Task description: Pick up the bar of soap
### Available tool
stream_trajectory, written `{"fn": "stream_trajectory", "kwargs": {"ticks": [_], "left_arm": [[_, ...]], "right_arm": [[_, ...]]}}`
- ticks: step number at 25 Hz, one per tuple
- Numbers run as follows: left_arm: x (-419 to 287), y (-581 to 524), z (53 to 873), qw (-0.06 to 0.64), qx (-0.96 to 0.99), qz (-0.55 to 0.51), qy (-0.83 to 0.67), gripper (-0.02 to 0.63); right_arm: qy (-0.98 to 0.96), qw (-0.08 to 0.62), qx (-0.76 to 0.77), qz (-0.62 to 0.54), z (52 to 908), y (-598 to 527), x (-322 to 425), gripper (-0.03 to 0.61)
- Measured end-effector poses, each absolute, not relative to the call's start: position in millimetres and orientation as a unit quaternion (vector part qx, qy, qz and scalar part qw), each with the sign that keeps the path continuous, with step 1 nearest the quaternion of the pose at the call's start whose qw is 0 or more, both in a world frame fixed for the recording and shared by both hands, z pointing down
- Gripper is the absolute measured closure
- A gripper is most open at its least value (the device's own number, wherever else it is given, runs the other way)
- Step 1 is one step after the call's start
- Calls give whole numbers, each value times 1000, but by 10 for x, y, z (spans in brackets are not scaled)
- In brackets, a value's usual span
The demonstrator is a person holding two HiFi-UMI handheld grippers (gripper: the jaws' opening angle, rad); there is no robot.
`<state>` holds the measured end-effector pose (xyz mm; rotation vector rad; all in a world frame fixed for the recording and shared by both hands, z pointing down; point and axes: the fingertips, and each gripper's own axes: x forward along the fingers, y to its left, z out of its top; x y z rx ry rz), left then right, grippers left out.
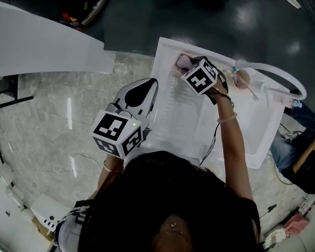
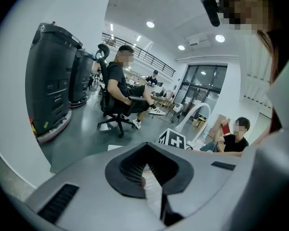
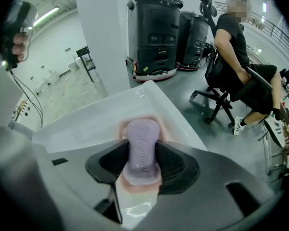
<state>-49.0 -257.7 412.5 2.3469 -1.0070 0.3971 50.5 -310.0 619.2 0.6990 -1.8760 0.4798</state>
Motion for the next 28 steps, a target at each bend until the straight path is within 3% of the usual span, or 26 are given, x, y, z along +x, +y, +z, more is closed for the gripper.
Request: {"fn": "stream_trajectory", "kwargs": {"ticks": [28], "left_arm": [[-329, -2223, 3750, 229, 895, 140, -357, 615]], "right_arm": [[-796, 451, 351, 199, 5511, -2750, 536, 388]]}}
